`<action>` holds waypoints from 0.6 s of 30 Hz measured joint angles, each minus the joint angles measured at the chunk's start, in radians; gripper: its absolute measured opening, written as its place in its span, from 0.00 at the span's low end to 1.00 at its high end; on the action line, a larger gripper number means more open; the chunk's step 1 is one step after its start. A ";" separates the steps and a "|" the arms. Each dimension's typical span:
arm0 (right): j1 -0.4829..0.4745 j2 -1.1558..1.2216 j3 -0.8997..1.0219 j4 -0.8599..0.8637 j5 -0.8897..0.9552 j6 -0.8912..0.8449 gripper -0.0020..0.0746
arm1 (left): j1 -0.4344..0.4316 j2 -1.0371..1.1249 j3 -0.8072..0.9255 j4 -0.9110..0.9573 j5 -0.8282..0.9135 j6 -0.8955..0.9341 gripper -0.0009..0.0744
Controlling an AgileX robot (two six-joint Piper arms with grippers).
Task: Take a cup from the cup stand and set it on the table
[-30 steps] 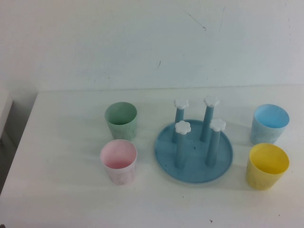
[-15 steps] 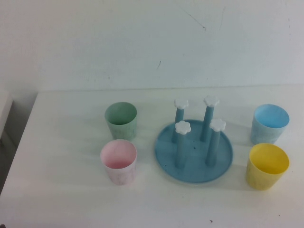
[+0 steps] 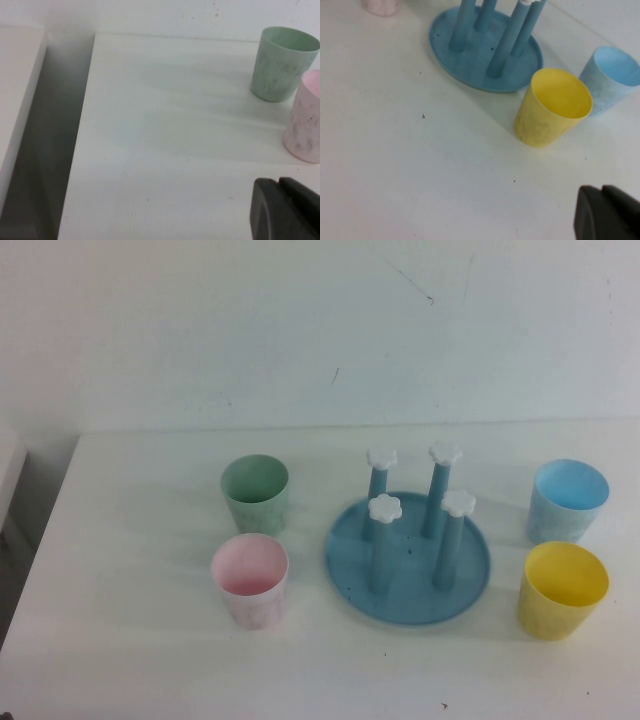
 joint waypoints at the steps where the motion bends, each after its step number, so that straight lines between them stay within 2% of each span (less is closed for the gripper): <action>1: 0.000 0.000 0.000 0.000 0.000 0.000 0.02 | 0.000 0.000 0.000 0.000 0.000 -0.002 0.01; 18: 0.000 0.000 0.000 0.000 0.000 0.000 0.02 | 0.000 0.000 0.000 0.012 -0.004 -0.005 0.01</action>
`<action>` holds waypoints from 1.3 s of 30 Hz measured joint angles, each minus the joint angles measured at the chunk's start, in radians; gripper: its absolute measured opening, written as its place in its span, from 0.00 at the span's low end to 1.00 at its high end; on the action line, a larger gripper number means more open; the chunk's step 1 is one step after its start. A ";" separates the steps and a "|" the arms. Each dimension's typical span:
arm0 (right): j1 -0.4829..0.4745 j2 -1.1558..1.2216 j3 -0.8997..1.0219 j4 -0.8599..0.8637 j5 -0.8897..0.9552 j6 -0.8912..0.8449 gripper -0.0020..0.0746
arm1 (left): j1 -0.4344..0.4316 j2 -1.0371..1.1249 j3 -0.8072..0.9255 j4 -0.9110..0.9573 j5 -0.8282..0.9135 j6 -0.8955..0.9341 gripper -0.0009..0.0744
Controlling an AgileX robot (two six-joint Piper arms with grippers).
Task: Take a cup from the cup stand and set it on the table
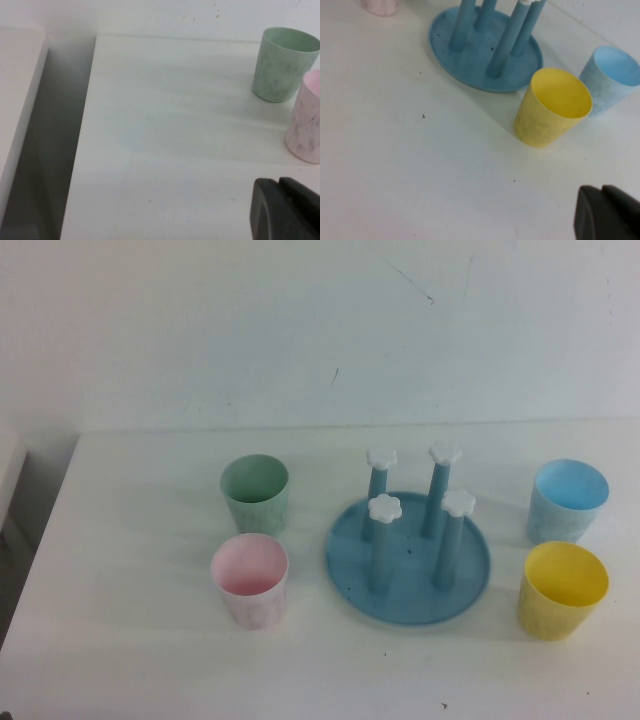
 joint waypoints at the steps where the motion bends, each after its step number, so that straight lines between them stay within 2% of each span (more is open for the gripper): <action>1: 0.000 0.000 0.000 0.000 0.000 0.000 0.02 | 0.000 0.000 0.000 0.000 0.000 0.000 0.01; 15: 0.000 0.000 0.000 0.000 0.000 0.000 0.02 | 0.000 0.000 0.000 0.000 -0.001 -0.003 0.01; 19: -0.002 -0.024 0.026 -0.042 -0.057 0.006 0.02 | 0.000 0.000 0.000 0.000 -0.001 -0.003 0.01; 22: -0.038 -0.062 0.078 -0.104 -0.154 0.099 0.02 | 0.000 0.000 0.000 0.000 -0.001 -0.010 0.01; 25: -0.118 -0.119 0.150 -0.175 -0.264 0.250 0.02 | 0.000 0.000 0.000 0.000 -0.001 -0.010 0.01; 30: -0.238 -0.184 0.286 -0.282 -0.355 0.373 0.02 | 0.000 0.000 0.000 0.000 -0.001 -0.010 0.01; 39: -0.250 -0.185 0.452 -0.323 -0.440 0.532 0.02 | 0.000 0.000 0.000 0.000 -0.001 -0.010 0.01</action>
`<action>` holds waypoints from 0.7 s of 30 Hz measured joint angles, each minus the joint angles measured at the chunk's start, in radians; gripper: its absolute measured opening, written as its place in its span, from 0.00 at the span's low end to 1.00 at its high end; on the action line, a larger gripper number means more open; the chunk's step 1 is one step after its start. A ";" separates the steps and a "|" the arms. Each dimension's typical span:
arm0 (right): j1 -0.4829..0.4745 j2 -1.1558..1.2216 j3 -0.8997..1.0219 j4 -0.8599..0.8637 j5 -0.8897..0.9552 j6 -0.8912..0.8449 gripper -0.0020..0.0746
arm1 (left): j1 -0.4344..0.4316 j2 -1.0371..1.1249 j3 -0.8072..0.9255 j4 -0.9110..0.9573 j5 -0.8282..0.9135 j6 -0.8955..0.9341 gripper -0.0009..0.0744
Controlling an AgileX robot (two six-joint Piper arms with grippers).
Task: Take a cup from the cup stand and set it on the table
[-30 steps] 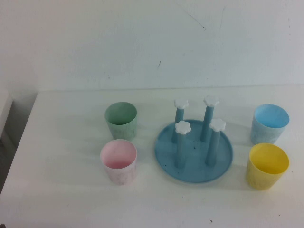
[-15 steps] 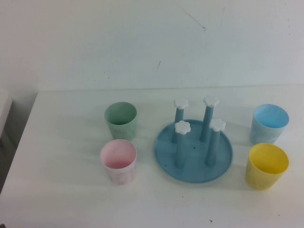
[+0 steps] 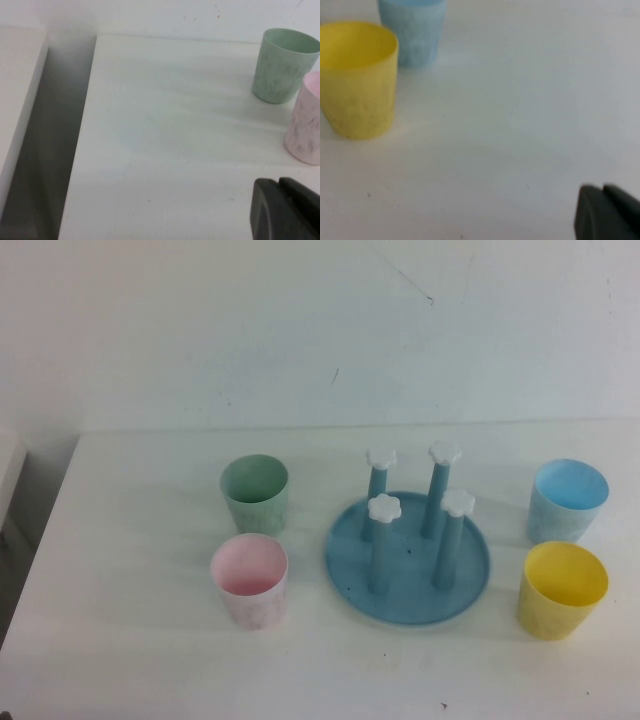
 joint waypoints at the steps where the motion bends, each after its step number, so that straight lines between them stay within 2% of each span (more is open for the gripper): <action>1: -0.001 0.000 0.006 -0.003 -0.016 0.018 0.02 | 0.000 0.000 0.000 0.000 0.000 0.000 0.01; 21: 0.000 -0.001 0.014 -0.011 -0.046 0.048 0.02 | 0.000 0.000 0.000 0.000 0.000 0.000 0.01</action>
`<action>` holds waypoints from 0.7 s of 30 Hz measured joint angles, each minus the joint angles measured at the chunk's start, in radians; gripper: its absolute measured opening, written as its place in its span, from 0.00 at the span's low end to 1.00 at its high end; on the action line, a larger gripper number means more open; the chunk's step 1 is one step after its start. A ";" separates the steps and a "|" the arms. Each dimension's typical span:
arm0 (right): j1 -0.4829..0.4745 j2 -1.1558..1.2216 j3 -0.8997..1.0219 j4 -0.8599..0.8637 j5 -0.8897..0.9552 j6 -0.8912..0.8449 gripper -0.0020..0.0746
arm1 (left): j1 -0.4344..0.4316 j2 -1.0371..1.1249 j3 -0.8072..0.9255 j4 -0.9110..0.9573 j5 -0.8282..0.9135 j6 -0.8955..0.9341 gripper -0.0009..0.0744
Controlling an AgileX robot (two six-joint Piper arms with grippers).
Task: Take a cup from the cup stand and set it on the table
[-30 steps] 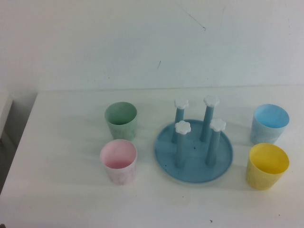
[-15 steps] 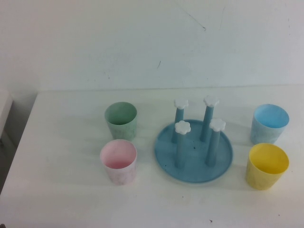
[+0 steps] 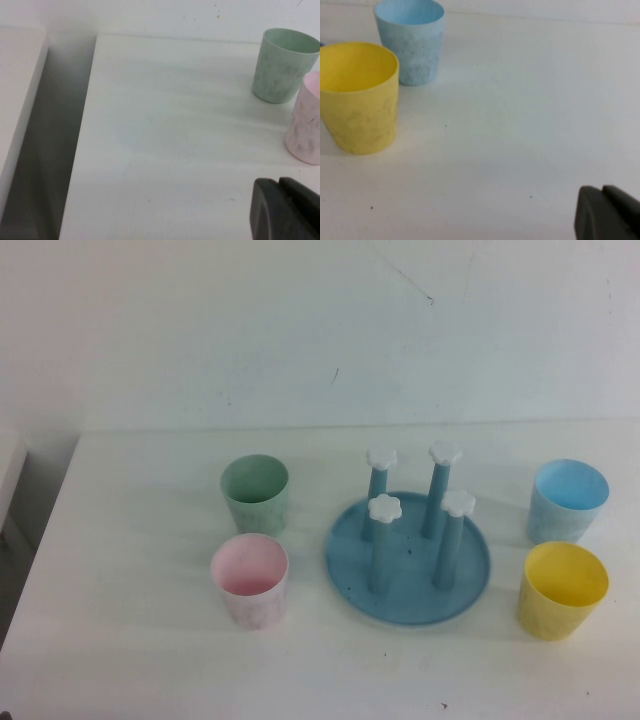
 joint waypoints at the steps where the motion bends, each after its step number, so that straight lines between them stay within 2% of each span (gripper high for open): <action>1: 0.002 0.000 0.000 0.000 0.000 0.000 0.02 | 0.000 0.000 0.000 0.000 0.000 0.000 0.01; 21: 0.002 0.000 0.001 0.000 -0.005 0.007 0.02 | 0.000 0.000 0.000 0.000 0.000 0.000 0.01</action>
